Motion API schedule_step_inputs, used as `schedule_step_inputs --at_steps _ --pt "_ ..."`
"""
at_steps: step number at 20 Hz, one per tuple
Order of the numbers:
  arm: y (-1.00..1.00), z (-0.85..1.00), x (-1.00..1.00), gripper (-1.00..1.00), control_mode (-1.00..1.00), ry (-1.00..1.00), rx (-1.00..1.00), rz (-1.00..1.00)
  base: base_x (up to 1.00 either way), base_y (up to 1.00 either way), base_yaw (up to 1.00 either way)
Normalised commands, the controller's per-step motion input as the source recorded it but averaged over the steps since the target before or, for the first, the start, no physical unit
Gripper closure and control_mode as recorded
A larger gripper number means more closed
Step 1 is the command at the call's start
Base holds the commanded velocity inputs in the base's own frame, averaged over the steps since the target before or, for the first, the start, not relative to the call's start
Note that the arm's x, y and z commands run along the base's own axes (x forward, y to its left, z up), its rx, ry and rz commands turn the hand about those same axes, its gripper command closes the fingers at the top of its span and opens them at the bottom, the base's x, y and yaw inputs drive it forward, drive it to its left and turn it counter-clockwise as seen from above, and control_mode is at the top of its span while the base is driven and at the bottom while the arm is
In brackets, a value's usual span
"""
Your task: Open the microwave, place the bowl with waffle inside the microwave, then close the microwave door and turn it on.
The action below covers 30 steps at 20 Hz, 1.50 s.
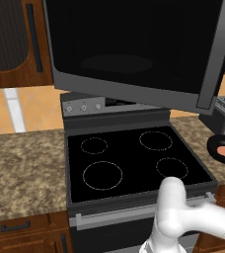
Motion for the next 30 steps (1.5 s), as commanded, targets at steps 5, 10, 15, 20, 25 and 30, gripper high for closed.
schedule_step_inputs --at_steps 5,10,15,20,25,30 --pt "-0.23 -0.37 0.42 1.00 -1.00 0.46 0.00 0.06 0.00 0.00 0.00" --pt "-0.11 -0.09 0.50 1.00 -1.00 0.44 0.00 0.15 0.00 0.00 0.00" --pt "0.19 0.00 -0.15 1.00 -1.00 0.27 -0.05 0.37 0.00 0.00 0.00" --pt "0.71 0.01 -1.00 1.00 -1.00 0.06 -0.27 0.61 0.00 0.00 0.00" --pt "0.82 0.21 -0.92 1.00 -1.00 0.11 -0.36 0.64 0.00 0.00 0.00" --pt "0.97 0.34 -0.94 1.00 -1.00 0.13 -0.48 0.61 0.00 0.00 0.00"
